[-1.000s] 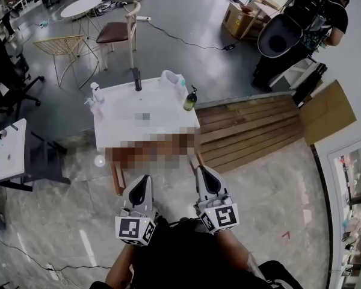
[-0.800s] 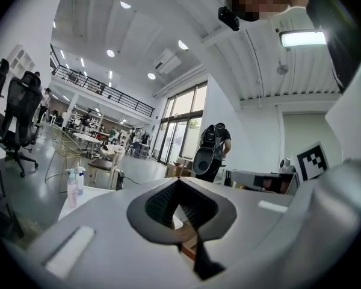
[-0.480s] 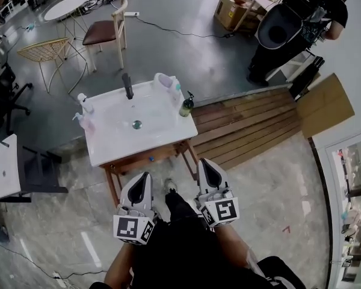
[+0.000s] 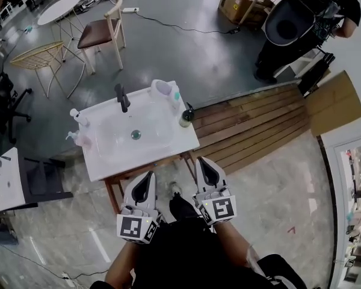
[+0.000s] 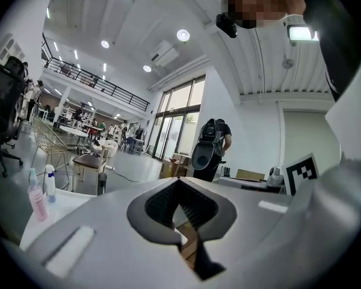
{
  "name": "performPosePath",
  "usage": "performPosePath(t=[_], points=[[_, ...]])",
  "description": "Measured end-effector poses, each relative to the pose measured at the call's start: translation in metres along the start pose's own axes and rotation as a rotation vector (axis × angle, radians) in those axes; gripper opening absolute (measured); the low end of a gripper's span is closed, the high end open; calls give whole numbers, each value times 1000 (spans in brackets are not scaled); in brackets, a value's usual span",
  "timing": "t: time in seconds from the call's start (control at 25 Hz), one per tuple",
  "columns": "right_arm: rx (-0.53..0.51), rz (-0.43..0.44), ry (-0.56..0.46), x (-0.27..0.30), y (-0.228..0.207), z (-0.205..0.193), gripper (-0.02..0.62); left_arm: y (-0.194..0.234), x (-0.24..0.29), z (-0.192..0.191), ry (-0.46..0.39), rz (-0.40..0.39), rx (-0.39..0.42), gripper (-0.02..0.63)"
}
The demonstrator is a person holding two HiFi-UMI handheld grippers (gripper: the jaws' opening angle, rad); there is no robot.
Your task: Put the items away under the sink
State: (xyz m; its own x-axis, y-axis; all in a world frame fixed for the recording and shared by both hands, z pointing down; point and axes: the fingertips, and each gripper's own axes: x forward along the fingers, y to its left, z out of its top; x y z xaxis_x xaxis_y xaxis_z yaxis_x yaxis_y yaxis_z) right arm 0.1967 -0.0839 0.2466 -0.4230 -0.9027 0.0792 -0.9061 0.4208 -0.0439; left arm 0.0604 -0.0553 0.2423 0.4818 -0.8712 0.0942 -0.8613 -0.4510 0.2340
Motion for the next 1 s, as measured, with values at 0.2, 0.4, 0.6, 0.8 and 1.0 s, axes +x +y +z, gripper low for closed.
performPosePath(t=[0.2, 0.4, 0.6, 0.8, 1.0], points=[[12, -12, 17, 30, -25, -8, 17, 8, 34, -7, 31, 0, -21, 6], [22, -6, 55, 56, -46, -27, 51, 14, 63, -6, 40, -4, -26, 6], [26, 3, 90, 82, -63, -46, 63, 22, 89, -18, 67, -1, -38, 6], [23, 1, 114, 108, -79, -67, 73, 29, 111, -28, 77, -3, -48, 7], [17, -6, 138, 133, -96, -87, 101, 30, 131, -37, 98, -3, -42, 6]])
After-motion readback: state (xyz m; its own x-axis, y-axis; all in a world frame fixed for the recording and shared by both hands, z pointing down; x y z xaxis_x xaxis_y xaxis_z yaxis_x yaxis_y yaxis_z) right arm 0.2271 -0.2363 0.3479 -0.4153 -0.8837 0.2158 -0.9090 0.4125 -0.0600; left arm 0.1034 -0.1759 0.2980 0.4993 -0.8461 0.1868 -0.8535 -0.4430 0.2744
